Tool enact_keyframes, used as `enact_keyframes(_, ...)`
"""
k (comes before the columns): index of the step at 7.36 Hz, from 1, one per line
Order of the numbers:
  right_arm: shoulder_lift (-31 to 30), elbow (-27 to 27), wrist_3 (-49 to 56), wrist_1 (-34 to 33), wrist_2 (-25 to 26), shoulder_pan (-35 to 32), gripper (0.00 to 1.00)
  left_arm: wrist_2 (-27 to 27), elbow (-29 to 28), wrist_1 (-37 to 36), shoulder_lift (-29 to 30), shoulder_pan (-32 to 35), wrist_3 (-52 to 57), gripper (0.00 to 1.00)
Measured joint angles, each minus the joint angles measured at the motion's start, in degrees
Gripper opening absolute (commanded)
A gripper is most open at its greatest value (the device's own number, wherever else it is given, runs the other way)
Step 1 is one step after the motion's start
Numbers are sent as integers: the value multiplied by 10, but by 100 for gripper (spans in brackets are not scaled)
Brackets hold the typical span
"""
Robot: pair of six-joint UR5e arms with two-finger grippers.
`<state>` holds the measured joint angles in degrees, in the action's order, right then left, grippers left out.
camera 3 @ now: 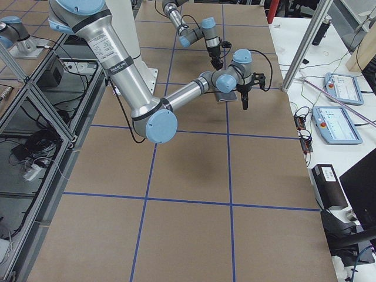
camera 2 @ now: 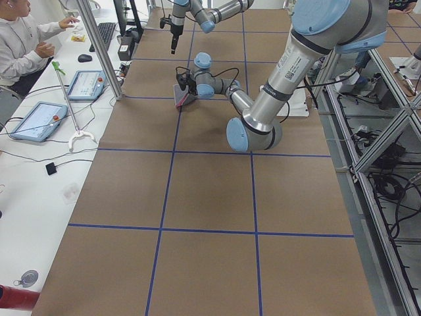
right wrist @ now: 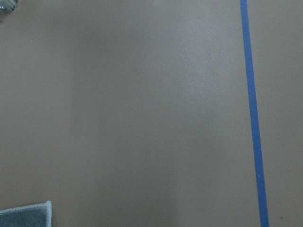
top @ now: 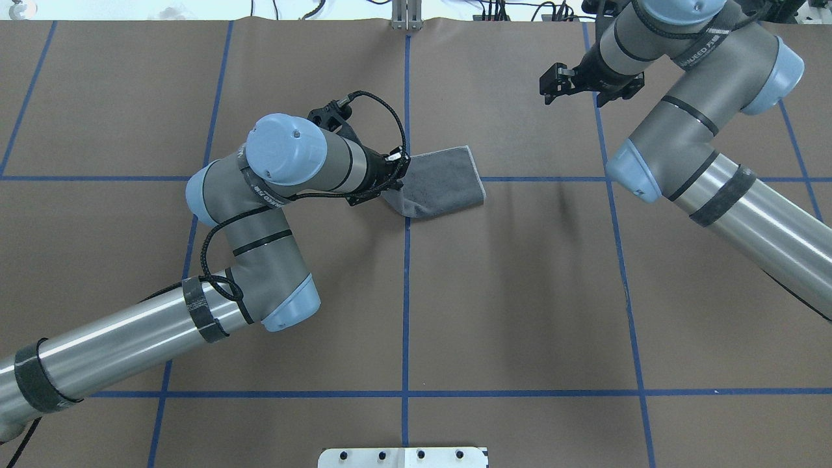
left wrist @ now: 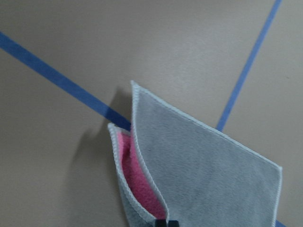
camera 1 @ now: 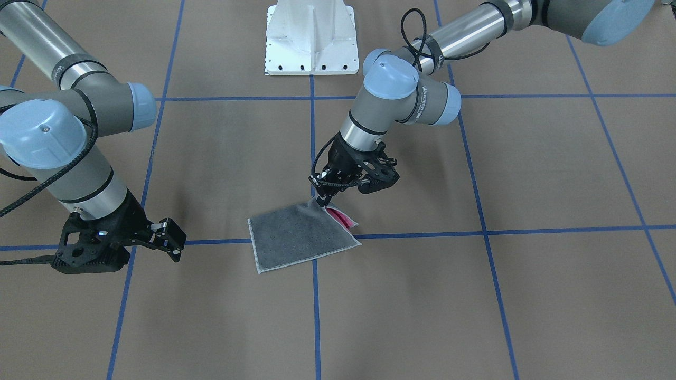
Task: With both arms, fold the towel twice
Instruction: 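Lift the strip's end with the left gripper and pull it back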
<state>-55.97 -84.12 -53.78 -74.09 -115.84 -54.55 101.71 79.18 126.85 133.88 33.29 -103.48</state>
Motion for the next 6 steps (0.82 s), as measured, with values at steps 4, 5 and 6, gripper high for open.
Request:
enact_keyframes(4,0,0,2,0,-5,-7,99,-4,18,1,-13,4,55,0)
enact_keyframes(5,0,0,1,0,-5,-7,99,-3,45,2,-44,6,81,0)
enact_keyframes(6,1,0,0,0,-5,-7,99,-2,74,3,-81,7,106,0)
